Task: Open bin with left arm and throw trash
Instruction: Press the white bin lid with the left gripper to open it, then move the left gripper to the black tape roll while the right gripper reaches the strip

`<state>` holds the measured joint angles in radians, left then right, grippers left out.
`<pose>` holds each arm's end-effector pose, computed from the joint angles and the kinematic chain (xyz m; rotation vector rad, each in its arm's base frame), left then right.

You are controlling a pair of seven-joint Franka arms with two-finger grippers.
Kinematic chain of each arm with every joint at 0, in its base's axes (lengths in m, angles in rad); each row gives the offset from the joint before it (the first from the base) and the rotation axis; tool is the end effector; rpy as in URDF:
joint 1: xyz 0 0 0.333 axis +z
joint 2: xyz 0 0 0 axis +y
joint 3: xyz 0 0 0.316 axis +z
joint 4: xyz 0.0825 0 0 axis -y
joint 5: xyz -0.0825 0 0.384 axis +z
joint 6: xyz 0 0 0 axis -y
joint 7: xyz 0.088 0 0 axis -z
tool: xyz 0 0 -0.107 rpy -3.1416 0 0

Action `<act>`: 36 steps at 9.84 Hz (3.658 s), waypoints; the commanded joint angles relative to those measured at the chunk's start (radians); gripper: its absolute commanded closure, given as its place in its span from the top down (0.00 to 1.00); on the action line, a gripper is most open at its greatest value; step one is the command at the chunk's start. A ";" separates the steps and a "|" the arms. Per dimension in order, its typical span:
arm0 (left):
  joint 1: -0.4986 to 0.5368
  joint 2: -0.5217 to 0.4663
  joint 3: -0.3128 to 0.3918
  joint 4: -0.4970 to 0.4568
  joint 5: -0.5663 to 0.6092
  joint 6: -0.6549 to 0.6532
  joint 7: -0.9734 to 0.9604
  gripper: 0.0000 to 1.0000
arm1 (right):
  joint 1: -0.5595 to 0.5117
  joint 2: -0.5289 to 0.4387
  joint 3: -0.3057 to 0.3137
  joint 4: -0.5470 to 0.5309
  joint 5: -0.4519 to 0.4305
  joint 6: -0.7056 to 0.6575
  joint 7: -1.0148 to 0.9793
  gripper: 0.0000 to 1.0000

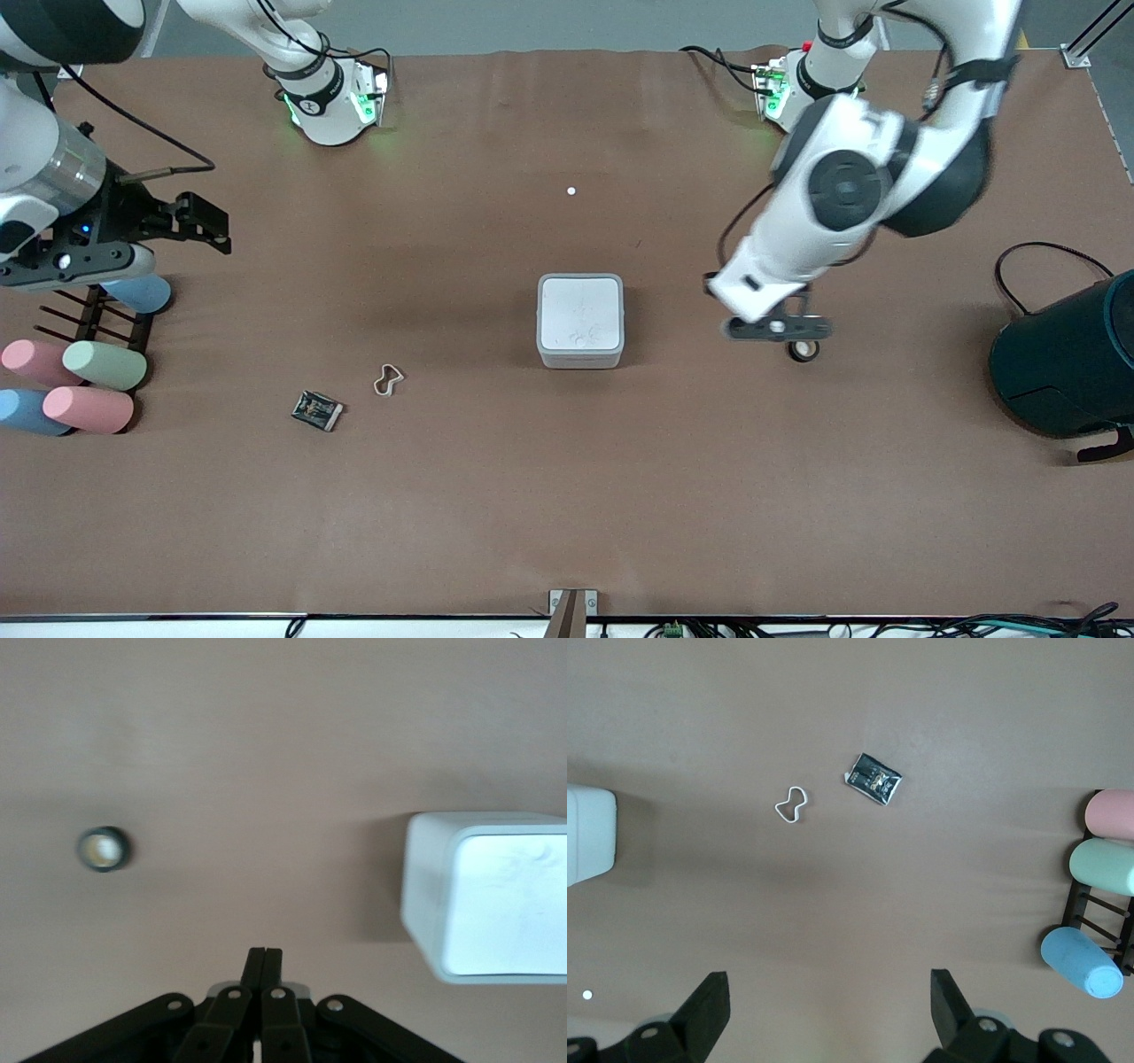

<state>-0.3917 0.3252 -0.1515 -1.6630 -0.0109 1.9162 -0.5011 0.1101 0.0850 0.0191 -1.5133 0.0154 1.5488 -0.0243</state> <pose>0.5550 -0.3255 0.4150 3.1214 -0.0498 -0.1382 0.5728 0.0756 0.6016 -3.1170 -0.2396 0.0787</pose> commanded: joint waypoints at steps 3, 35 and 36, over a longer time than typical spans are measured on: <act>-0.122 0.190 0.006 0.107 0.017 0.147 -0.143 0.00 | 0.043 0.106 0.005 -0.005 -0.008 0.135 0.095 1.00; 0.428 0.089 -0.075 -0.355 0.192 0.473 0.306 0.99 | 0.157 0.570 0.002 -0.291 0.046 0.832 0.267 0.74; 0.442 0.104 -0.080 -0.377 0.192 0.524 0.327 0.98 | 0.166 0.572 0.002 -0.292 0.046 0.837 0.267 0.71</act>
<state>0.0081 0.4484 -0.2109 -1.9723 0.1754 2.3704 -0.2091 0.2758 0.6517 0.0148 -1.8013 0.0622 2.3680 0.2459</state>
